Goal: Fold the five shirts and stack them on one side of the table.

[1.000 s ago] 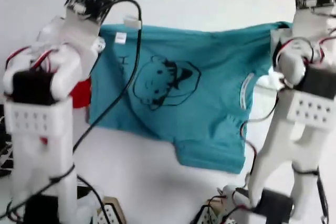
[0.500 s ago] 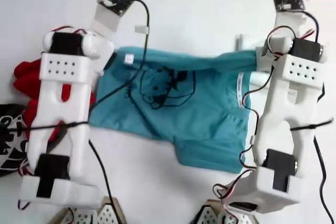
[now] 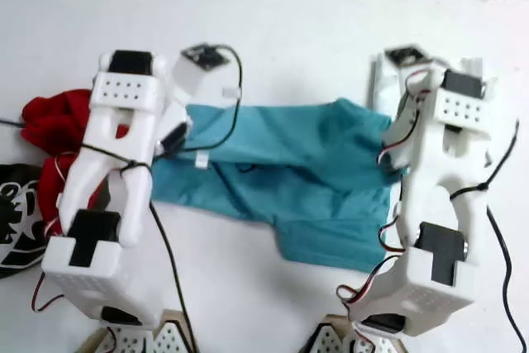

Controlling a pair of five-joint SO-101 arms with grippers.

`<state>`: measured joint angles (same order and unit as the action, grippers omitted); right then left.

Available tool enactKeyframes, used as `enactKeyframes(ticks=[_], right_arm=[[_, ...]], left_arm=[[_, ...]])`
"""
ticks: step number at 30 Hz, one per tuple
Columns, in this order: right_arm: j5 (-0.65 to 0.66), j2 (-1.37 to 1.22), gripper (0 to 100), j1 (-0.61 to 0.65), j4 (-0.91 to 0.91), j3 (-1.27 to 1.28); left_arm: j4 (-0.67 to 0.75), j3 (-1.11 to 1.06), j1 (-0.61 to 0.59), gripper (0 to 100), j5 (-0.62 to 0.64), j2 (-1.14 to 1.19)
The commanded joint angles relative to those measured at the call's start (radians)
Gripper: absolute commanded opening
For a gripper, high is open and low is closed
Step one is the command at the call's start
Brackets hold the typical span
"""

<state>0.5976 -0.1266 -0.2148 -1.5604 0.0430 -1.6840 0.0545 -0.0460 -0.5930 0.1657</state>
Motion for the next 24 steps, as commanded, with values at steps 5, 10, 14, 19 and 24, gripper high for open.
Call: enactKeyframes(ticks=[5, 10, 14, 19, 24], right_arm=[[0.075, 0.263, 1.9, -0.033, 0.176, 0.37], [0.074, 0.417, 1.9, -0.031, 0.163, 0.423], [0.074, 0.496, 1.9, -0.024, 0.09, 0.422], [0.075, 0.51, 1.9, -0.03, 0.096, 0.508], [0.075, 0.515, 1.9, -0.036, 0.196, 0.649]], left_arm=[[0.173, -0.214, -0.057, 2, -0.028, -0.008], [0.252, -0.274, -0.1, 2, -0.054, -0.003], [0.262, -0.303, -0.084, 2, -0.054, -0.002], [0.315, -0.338, -0.064, 2, -0.046, 0.0], [0.367, -0.397, -0.064, 2, -0.049, 0.0]])
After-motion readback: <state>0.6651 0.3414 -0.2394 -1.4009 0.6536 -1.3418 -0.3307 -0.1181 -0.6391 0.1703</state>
